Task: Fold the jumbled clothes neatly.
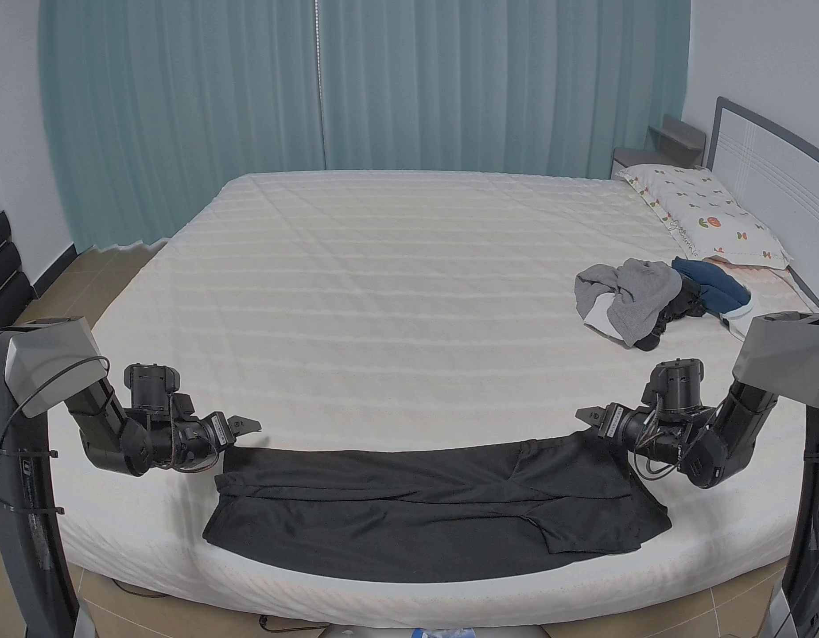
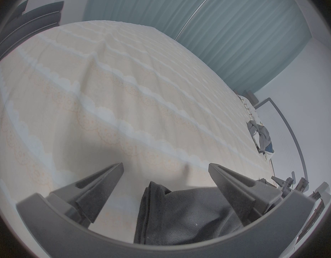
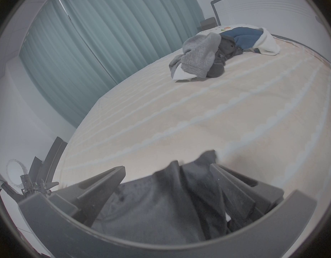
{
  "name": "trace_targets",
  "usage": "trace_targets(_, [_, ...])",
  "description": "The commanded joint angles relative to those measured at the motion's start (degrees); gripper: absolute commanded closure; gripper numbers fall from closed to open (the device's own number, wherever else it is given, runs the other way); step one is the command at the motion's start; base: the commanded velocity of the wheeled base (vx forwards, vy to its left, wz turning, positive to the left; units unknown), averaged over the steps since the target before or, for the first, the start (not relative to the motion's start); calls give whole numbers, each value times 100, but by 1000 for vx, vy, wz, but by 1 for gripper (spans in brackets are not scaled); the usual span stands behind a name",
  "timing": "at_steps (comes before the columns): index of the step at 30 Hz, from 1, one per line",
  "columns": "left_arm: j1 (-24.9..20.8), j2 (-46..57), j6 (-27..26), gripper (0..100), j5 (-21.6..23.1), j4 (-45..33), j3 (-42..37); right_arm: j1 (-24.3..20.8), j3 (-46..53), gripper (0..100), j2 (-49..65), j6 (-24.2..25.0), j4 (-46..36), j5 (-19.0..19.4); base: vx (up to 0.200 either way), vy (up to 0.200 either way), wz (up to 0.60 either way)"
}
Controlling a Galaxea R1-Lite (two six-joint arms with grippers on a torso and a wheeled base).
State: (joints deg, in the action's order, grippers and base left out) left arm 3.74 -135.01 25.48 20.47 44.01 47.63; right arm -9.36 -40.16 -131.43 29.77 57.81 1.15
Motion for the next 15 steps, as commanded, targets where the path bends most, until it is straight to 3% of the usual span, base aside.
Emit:
trace_targets(1, [48, 317, 45, 0, 19, -59, -8, 40, 693, 0, 671, 55, 38, 61, 0, 0, 0])
trace_targets(6, [39, 467, 63, 0, 19, -59, -78, -31, 1379, 0, 1251, 829, 64, 149, 0, 0, 0])
trace_targets(9, [39, 801, 212, 0, 10, -68, -157, -13, 1783, 0, 1453, 1497, 117, 175, -200, 0, 0])
trace_targets(12, [30, 950, 247, 0, 10, -94, -184, 31, 1959, 0, 1462, 1734, 284, 263, -200, 0, 0])
trace_targets(15, [-14, 1073, 230, 0, -34, -569, -26, 198, 2337, 0, 1321, 2305, 1083, 887, -200, 0, 0])
